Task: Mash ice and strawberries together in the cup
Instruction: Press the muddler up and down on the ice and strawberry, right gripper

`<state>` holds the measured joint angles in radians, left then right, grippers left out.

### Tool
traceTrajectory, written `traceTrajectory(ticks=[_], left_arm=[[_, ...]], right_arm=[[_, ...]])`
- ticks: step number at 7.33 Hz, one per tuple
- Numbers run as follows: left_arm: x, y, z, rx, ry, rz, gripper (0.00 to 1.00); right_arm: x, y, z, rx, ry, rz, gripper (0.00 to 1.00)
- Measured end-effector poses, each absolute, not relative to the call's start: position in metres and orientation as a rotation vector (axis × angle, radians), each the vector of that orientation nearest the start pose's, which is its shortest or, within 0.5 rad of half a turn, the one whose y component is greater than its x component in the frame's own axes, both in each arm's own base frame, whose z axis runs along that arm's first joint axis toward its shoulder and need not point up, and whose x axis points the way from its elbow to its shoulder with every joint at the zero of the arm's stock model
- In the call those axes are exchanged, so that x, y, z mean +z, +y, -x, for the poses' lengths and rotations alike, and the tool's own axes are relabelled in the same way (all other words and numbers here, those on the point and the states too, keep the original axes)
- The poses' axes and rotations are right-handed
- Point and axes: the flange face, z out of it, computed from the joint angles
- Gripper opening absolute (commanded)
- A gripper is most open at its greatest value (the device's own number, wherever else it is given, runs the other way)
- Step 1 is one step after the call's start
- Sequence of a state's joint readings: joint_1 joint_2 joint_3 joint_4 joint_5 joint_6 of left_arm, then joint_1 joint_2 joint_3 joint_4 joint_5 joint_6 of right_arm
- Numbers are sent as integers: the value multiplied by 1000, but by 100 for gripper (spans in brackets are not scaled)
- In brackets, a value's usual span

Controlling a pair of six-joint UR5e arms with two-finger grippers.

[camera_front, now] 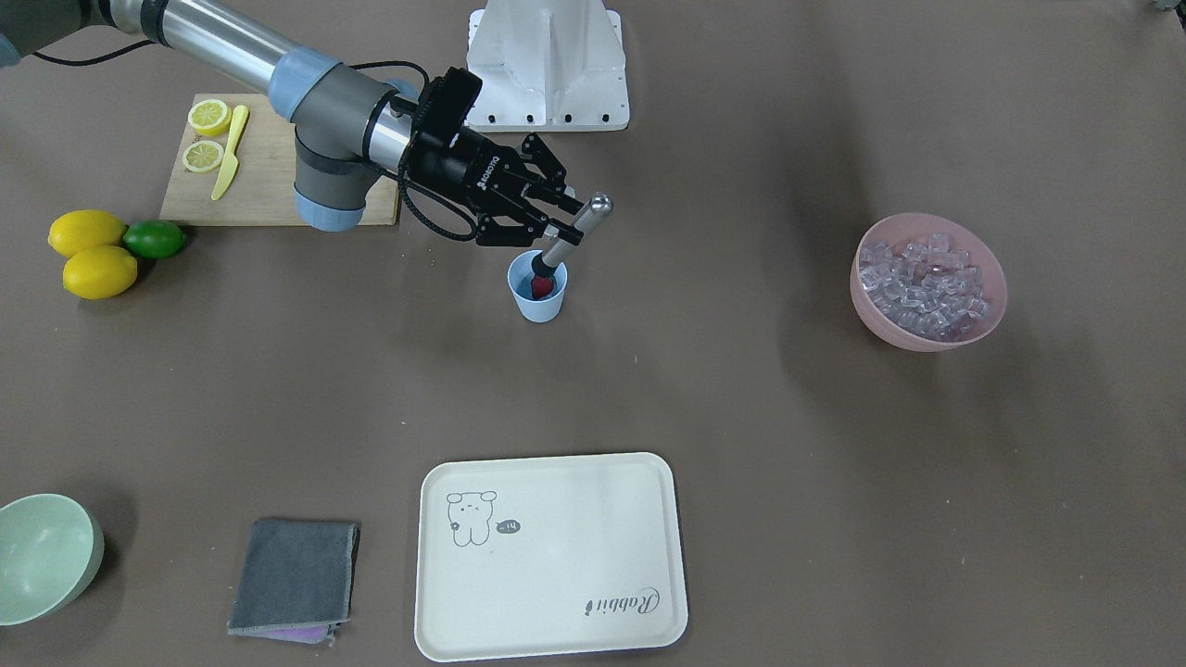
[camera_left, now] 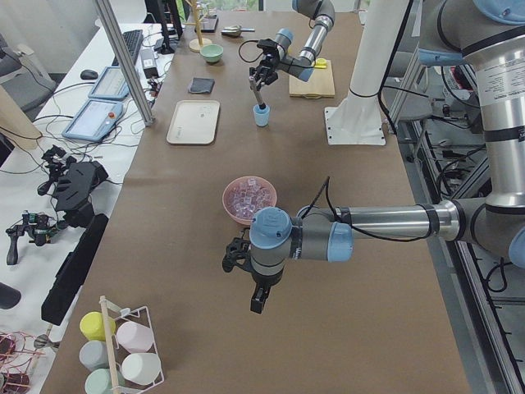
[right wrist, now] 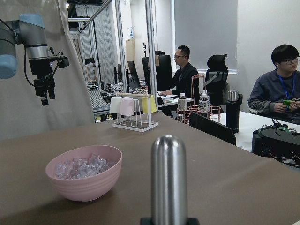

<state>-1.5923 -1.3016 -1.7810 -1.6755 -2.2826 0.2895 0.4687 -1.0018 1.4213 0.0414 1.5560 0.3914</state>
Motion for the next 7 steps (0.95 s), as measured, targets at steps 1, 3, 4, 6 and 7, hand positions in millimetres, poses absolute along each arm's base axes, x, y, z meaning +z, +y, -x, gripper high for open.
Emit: traceTrajectory(ticks=[1, 3, 4, 6, 7], left_arm=[[666, -380, 76, 273, 698, -155, 98], [665, -380, 76, 274, 698, -157, 98], [665, -380, 76, 274, 698, -156, 98], [665, -380, 76, 274, 698, -156, 98], [665, -380, 76, 274, 698, -156, 98]], right_arm=[[233, -407, 507, -431, -1387, -1505, 0], [250, -403, 521, -439, -1385, -1484, 0], [261, -403, 527, -440, -1386, -1482, 0], [271, -403, 532, -445, -1385, -1476, 0], [269, -402, 533, -443, -1388, -1477, 0]])
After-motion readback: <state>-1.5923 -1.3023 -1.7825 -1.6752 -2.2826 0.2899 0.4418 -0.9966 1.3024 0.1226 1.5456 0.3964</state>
